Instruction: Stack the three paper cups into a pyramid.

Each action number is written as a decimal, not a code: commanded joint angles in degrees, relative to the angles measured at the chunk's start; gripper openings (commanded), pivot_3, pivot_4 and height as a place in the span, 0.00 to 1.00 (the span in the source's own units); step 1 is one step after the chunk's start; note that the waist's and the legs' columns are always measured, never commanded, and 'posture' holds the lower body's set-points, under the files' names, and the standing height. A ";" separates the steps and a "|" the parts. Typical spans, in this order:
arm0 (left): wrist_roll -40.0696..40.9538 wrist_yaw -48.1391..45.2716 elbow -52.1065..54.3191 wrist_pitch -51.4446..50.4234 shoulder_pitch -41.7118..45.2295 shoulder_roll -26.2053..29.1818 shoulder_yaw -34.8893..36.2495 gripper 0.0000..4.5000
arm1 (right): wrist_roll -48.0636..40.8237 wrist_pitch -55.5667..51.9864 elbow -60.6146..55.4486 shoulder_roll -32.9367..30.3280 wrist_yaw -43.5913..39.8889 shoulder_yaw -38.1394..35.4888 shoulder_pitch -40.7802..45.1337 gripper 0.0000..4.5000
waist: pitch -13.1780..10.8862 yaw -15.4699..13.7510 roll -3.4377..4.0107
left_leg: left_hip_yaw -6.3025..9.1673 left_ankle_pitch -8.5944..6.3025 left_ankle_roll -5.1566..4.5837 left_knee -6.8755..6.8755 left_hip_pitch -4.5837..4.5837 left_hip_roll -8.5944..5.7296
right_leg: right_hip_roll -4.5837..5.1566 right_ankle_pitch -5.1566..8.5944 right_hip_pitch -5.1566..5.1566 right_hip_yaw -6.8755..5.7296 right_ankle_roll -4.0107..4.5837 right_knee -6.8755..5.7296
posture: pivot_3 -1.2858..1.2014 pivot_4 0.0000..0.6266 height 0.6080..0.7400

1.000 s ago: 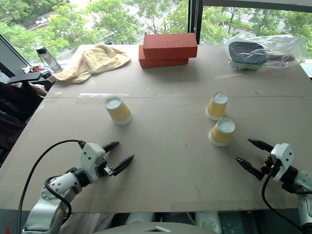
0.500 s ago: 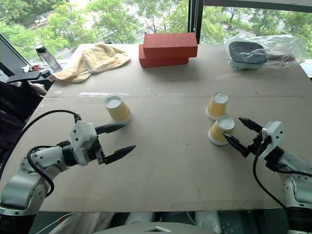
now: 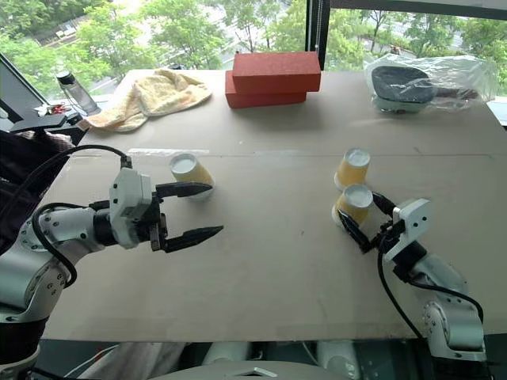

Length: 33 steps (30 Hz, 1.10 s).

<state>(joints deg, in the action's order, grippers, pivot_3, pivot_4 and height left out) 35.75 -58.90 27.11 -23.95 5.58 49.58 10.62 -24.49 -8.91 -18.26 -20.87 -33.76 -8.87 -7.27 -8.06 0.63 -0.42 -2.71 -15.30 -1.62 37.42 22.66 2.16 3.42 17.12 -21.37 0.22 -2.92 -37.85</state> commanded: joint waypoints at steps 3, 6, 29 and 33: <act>0.44 -0.41 1.50 -0.54 2.51 0.48 -0.38 1.00 | 1.85 1.28 -0.86 1.09 2.65 0.20 1.71 0.99 | -0.02 0.04 -0.03 | -0.03 0.01 0.02 0.00 0.03 0.05 | -0.17 0.00 -0.09 0.10 0.00 -0.04 | 0.52 0.24 0.93; 1.69 -0.16 2.21 -1.75 3.13 0.40 0.11 1.00 | 2.01 1.41 -0.12 1.60 2.71 0.59 2.69 0.99 | -0.03 0.04 -0.05 | -0.03 0.08 0.14 0.00 0.04 0.12 | -0.31 0.00 -0.14 0.21 0.00 -0.04 | 0.52 0.24 0.93; 15.52 -2.52 4.96 -7.66 5.75 1.47 5.30 1.00 | 1.41 3.71 2.07 2.06 -0.32 1.31 4.38 0.49 | -0.03 0.06 -0.06 | -0.07 0.14 0.23 0.00 0.06 0.12 | -0.38 0.00 -0.20 0.49 0.00 -0.10 | 0.52 0.24 0.93; 15.58 -3.02 4.97 -7.57 5.21 2.05 6.21 1.00 | 1.06 3.77 2.28 1.77 -1.05 1.83 4.78 0.49 | -0.03 0.06 -0.06 | -0.06 0.16 0.27 0.00 0.06 0.13 | -0.39 0.00 -0.21 0.50 0.00 -0.10 | 0.52 0.24 0.93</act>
<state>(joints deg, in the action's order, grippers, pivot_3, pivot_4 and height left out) 50.29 -61.34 31.06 -32.08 10.67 50.59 14.54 -22.69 -6.27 -14.71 -18.92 -34.12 -7.09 -3.41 -8.10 0.69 -0.48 -2.78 -15.14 -1.34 37.43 22.72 2.29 3.03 17.12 -21.58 0.71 -2.92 -37.95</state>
